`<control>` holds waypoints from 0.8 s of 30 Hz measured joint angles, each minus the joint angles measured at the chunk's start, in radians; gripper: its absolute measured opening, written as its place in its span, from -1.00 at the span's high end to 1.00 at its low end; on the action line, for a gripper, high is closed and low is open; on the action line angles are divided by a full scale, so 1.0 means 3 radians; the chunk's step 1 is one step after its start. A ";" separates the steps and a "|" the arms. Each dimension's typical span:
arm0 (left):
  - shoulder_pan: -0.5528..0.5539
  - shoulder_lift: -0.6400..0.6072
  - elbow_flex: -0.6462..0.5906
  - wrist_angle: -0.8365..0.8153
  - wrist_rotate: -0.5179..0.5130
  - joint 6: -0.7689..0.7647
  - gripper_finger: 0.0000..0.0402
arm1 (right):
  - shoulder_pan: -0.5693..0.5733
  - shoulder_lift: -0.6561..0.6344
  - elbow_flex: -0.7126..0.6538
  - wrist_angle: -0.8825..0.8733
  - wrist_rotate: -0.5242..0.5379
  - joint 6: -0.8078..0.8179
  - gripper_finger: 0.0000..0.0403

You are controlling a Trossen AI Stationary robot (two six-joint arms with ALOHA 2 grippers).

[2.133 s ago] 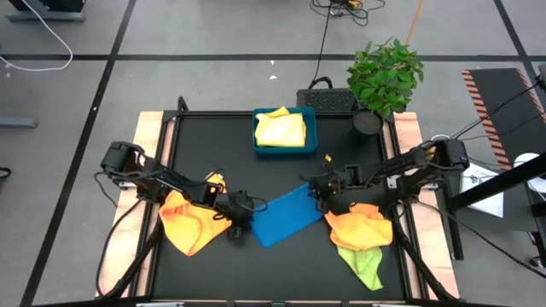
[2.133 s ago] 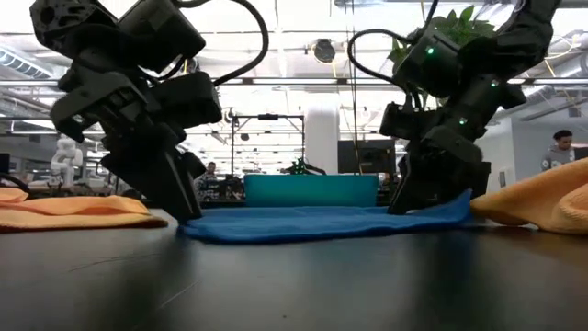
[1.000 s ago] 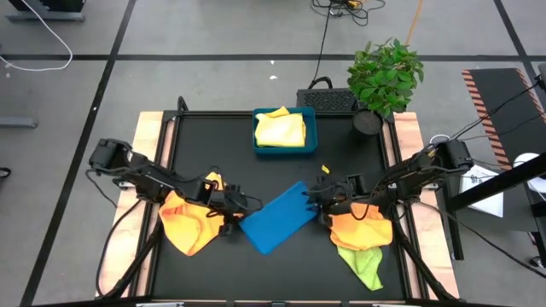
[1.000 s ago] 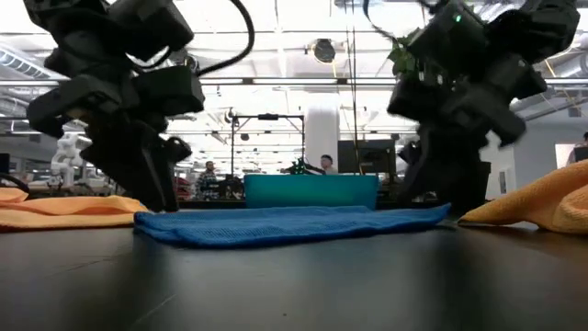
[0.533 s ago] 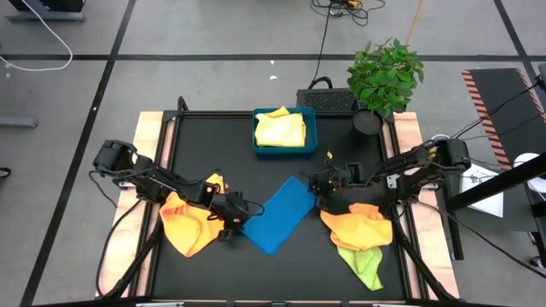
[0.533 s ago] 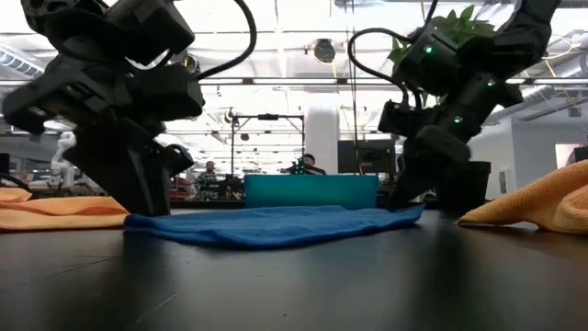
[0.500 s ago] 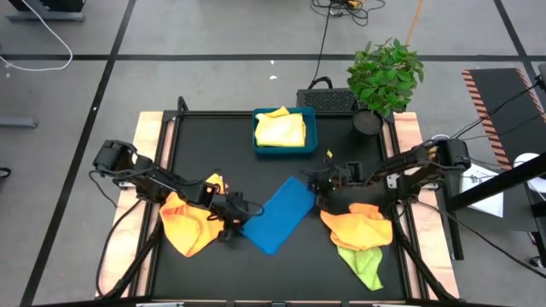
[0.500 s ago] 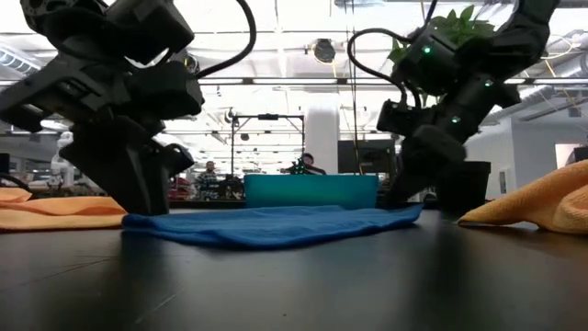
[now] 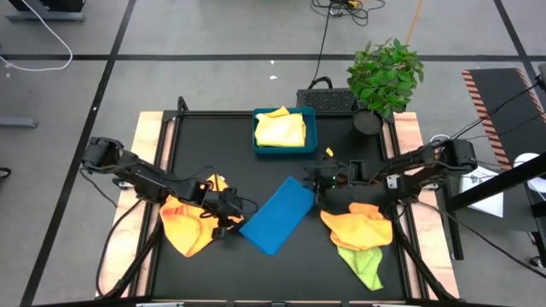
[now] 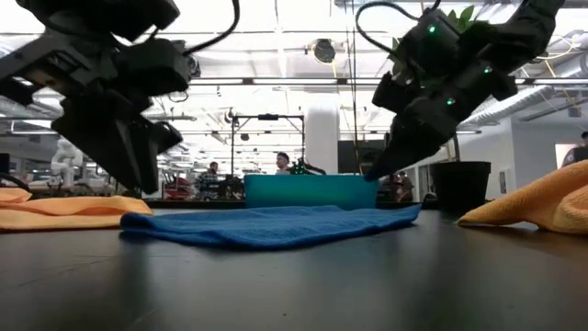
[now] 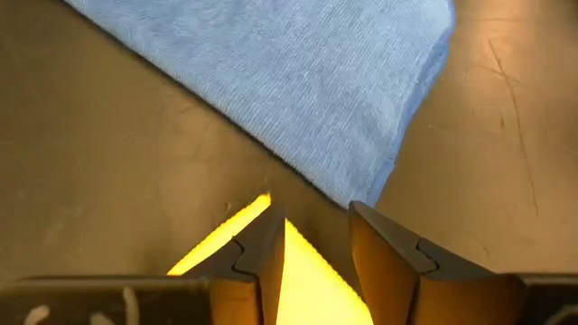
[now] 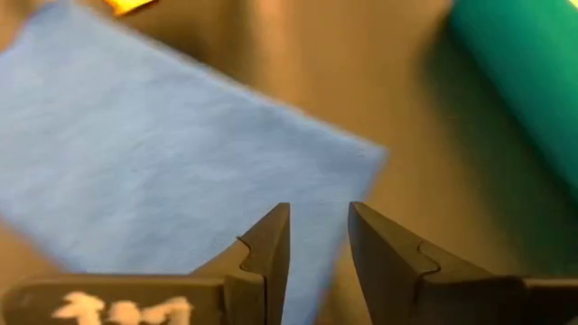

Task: Fold microfiber towels
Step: Fold the blue microfiber towel

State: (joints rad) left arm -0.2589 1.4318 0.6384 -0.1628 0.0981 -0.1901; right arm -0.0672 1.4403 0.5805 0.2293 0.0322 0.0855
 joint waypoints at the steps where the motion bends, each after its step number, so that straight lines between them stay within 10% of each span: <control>1: -0.0017 -0.0024 0.0000 -0.0014 -0.0048 0.0015 0.37 | 0.0048 0.0002 0.0000 -0.0010 -0.0040 0.0000 0.48; 12: 0.0084 0.0017 -0.0340 -0.0083 -0.0226 -0.0140 0.37 | 0.0421 0.0280 -0.0001 -0.0227 -0.0159 0.0331 0.48; 24: 0.0205 -0.0111 -0.0285 -0.0321 -0.0602 -0.0078 0.37 | -0.0186 0.0323 0.0000 -0.0251 0.0259 0.0193 0.48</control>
State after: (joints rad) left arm -0.1973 1.3983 0.5529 -0.2591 -0.0824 -0.2133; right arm -0.1231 1.5372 0.5804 0.1541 0.1099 0.1435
